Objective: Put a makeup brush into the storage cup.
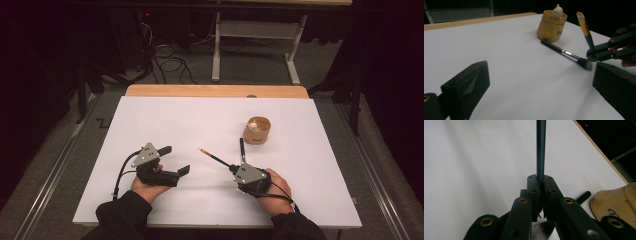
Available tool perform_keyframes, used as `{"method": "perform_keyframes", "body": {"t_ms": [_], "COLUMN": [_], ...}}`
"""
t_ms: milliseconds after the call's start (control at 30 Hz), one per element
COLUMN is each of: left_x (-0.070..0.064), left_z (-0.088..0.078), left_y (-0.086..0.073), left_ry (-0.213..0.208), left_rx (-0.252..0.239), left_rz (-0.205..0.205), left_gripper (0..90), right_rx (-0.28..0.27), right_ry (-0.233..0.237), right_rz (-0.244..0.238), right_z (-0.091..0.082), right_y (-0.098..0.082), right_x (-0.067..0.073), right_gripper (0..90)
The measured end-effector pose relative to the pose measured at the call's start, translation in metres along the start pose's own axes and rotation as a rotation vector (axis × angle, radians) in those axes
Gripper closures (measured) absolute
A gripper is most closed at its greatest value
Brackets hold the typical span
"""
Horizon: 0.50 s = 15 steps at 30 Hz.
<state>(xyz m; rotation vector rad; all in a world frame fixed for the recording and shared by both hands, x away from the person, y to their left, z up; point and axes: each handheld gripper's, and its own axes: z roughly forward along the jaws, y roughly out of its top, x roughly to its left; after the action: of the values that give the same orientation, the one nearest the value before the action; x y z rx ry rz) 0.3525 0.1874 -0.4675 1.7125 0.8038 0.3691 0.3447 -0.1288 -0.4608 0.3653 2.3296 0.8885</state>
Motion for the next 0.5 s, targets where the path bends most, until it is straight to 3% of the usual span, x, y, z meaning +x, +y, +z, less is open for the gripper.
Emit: {"method": "perform_keyframes", "body": {"t_ms": [233, 500], "left_x": [-0.01, -0.017], "left_z": [-0.001, -0.001], "left_y": [0.005, 0.01], "left_ry": [-0.031, -0.042], "left_rx": [-0.015, -0.027], "left_rz": [0.037, 0.05], "left_gripper": [0.1, 0.1], "right_rx": [-0.059, -0.105], "right_ry": [0.005, -0.001], "right_rz": [0.062, 0.094], "right_z": [0.0, -0.002], "right_y": [0.002, 0.004], "right_x": [-0.002, 0.0], "right_gripper": [87.0, 87.0]}}
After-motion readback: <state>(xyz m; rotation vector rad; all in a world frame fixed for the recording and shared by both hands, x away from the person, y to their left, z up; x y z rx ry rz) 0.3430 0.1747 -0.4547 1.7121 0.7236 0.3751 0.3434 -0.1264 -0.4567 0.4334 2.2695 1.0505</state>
